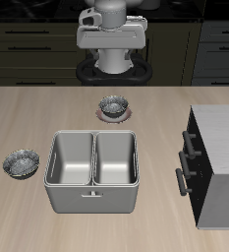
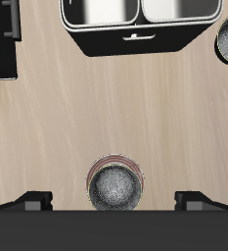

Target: Pick up the bowl on the table and place it on top of the white cabinet

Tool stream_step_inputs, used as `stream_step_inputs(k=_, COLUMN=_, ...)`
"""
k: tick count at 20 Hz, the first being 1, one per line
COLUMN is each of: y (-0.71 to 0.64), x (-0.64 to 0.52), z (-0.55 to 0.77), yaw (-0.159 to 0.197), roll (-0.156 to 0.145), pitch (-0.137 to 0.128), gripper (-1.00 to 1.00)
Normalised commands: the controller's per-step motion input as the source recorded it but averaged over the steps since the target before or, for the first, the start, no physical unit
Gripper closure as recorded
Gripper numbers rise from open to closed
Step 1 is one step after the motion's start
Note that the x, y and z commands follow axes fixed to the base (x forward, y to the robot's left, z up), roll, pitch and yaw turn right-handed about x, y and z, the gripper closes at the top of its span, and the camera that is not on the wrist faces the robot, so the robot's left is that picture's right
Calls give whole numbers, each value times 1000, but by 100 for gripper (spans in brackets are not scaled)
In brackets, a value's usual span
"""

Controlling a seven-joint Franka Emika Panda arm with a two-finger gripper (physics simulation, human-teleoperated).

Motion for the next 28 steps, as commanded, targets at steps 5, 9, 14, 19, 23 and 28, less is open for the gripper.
stream_step_inputs(k=5, y=-257, x=158, z=-32, yaw=-26, roll=-21, pitch=27, gripper=-100)
stream_step_inputs(k=9, y=-232, x=159, z=3, yaw=-30, roll=-17, pitch=18, gripper=-100)
stream_step_inputs(k=14, y=-136, x=60, z=79, yaw=-4, roll=-2, pitch=-10, gripper=-100)
stream_step_inputs(k=19, y=-323, x=83, z=102, yaw=21, roll=-17, pitch=-5, gripper=-100)
stream_step_inputs(k=23, y=-292, x=32, z=109, yaw=16, roll=-35, pitch=-24, gripper=-100)
stream_step_inputs(k=28, y=-551, x=29, z=246, yaw=2, roll=-59, pitch=-42, gripper=-100)
